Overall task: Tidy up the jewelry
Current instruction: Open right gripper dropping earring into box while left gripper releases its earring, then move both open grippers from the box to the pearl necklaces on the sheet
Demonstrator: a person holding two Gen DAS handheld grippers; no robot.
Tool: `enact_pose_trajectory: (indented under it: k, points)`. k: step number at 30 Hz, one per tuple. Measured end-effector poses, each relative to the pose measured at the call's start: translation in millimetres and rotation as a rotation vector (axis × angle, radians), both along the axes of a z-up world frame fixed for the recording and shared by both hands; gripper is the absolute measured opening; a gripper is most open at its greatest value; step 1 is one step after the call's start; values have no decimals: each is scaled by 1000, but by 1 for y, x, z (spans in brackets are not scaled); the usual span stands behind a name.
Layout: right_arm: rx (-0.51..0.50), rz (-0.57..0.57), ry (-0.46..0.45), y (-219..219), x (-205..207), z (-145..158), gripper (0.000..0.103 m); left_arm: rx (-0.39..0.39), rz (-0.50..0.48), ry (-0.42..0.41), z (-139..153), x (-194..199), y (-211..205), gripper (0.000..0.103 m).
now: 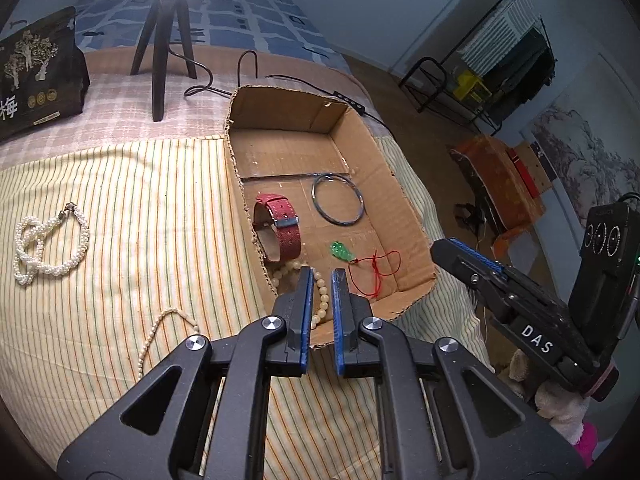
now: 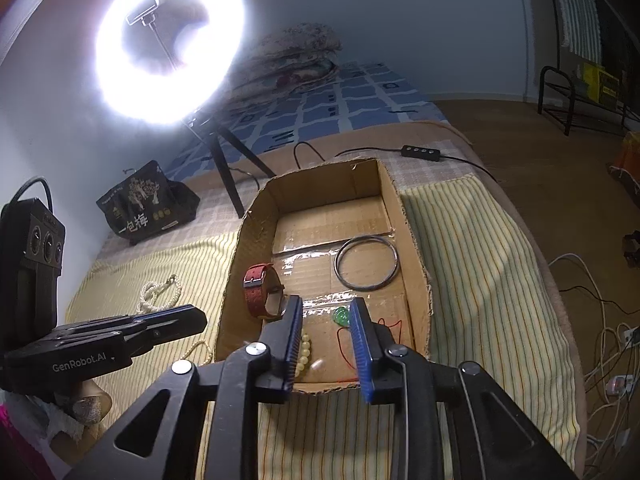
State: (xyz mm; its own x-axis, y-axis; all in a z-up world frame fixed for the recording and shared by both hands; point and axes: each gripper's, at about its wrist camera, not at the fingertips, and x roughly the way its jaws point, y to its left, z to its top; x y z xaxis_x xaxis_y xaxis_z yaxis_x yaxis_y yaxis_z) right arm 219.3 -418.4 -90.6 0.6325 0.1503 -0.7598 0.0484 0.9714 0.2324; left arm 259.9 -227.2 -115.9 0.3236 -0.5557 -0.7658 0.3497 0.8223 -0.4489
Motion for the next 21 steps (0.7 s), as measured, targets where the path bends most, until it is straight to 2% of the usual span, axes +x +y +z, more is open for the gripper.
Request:
enact_pose_trajectory:
  k: [2,6,8,10,12,15,16,18,21]
  points:
    - [-6,-10,-1,-1,-1,0,32,3,0,-2,0,1,1,7]
    - [-21,-24,-3,-2,-2,0,58,14,-5,-11,2,-1,3,7]
    - [-28,-33,-10,-2,-3,1,64,19,-7,-14,2,-2,3,8]
    - [-32,-39,-15,-2,-3,3,72,24,-6,-17,3,-3,5,17]
    - [-41,-48,-22,-2,-4,4,78,29,1,-23,4,-4,8,36]
    - [-55,-60,-23,-1,-4,5,90,42,8,-32,7,-4,12,39]
    - [-58,-62,-24,-1,-4,6,91,49,11,-33,7,-4,14,40]
    - [-72,-65,-16,0,-3,5,92,62,18,-36,8,-3,18,51]
    - [-89,-76,-2,2,-2,5,102,75,37,-46,9,-1,29,54]
